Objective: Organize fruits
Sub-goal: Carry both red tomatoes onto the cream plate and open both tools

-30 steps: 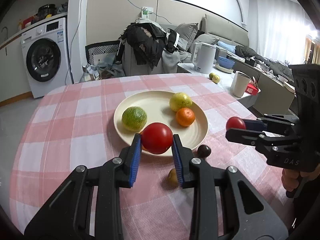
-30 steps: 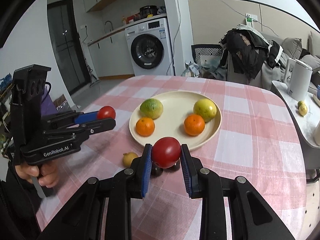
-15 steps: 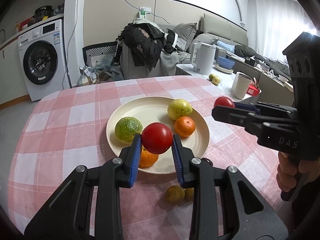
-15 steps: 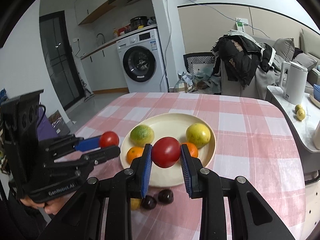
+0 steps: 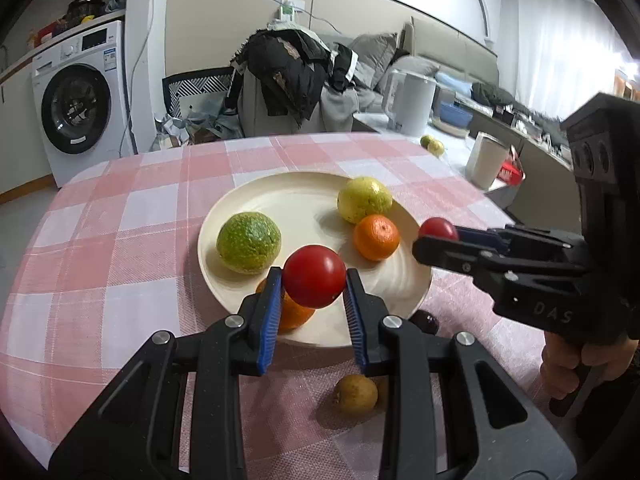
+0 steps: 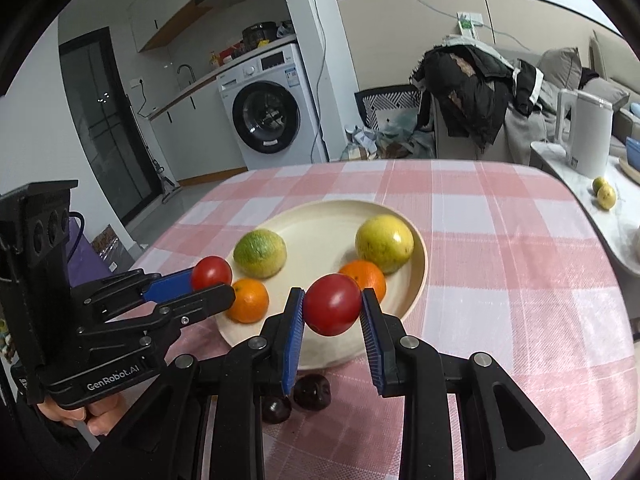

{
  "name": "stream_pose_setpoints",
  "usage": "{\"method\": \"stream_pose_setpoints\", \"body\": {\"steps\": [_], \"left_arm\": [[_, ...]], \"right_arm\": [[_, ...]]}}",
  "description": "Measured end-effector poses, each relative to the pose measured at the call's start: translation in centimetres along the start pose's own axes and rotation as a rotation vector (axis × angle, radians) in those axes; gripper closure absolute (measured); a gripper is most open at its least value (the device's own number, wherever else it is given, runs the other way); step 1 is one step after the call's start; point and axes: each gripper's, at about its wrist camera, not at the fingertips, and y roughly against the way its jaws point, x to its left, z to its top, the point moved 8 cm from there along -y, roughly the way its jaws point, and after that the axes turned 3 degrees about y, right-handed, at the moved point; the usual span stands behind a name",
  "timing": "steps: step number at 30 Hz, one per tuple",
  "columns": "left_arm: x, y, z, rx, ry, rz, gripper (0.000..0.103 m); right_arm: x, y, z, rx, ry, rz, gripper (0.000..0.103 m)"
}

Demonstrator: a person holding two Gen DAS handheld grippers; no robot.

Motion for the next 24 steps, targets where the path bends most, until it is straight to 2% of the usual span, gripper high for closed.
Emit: {"method": "stream_pose_setpoints", "body": {"steps": [4, 14, 24], "left_arm": [[-0.3, -0.5, -0.3, 0.004, -0.026, 0.013, 0.076], [-1.1, -1.6, -1.3, 0.04, -0.057, 0.002, 0.076], [-1.4, -1.7, -1.5, 0.049, -0.059, 0.001, 0.076]], "right_arm": [[-0.2, -0.4, -0.2, -0.011, -0.024, -0.024, 0.074], [-0.1, -2.1, -1.2, 0.054, -0.017, -0.041, 0.074], [-0.2, -1.8, -1.2, 0.045, -0.012, -0.064, 0.072]]}}
